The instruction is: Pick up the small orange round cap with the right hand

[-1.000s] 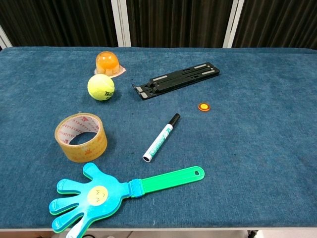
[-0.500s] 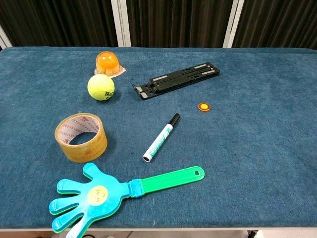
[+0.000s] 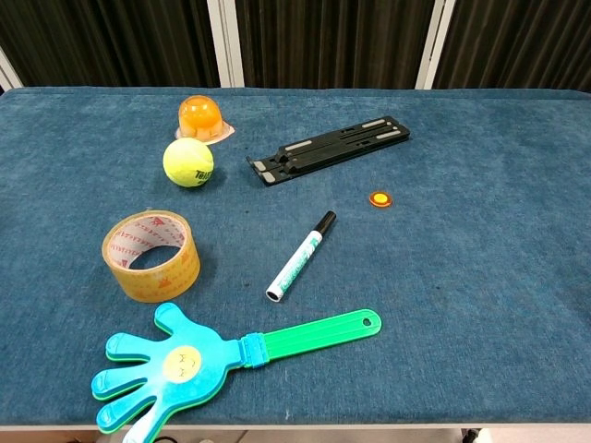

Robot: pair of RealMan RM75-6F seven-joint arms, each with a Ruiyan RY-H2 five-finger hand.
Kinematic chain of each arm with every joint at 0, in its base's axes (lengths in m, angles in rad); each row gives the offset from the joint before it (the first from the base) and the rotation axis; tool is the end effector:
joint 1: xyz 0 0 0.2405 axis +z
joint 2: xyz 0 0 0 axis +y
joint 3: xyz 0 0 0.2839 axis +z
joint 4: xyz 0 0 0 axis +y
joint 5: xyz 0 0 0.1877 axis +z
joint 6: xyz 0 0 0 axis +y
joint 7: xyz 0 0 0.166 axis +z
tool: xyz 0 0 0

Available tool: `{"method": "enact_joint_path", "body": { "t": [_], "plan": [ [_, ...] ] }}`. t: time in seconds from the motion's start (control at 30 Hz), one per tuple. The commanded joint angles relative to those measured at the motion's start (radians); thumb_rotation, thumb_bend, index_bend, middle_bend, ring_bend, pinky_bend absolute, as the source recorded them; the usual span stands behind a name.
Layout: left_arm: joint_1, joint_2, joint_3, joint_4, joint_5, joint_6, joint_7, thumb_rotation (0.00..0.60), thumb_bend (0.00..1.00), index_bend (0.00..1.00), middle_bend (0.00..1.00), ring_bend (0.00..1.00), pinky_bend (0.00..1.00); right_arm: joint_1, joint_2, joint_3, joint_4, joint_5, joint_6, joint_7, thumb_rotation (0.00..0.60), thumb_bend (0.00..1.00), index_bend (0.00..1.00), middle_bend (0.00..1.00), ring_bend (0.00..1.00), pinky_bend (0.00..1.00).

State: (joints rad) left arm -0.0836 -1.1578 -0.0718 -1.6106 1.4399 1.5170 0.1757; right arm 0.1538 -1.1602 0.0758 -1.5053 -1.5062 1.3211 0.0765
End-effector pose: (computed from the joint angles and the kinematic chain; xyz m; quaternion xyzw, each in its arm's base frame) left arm -0.3308 0.2064 0.1905 -0.5902 -0.3469 -0.3508 0.6389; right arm -0.3377 -0.2318 0.1670 0.6267 -0.4109 0.3702 0.5490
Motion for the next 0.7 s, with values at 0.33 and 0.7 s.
{"method": "enact_joint_path", "body": {
  "t": [0.33,0.7],
  "plan": [
    [0.002,-0.003,-0.011,0.003,-0.016,0.004,0.005,0.6,0.23,0.19,0.03,0.01,0.17,0.26,-0.141,0.078,0.171,0.12,-0.353,0.033,0.6,0.26,0.04,0.0,0.06,0.01],
    [-0.001,-0.004,-0.012,0.012,-0.013,0.002,0.006,0.6,0.23,0.19,0.03,0.01,0.17,0.433,-0.263,0.125,0.233,0.209,-0.541,-0.016,0.6,0.26,0.12,0.0,0.05,0.01]
  ]
}}
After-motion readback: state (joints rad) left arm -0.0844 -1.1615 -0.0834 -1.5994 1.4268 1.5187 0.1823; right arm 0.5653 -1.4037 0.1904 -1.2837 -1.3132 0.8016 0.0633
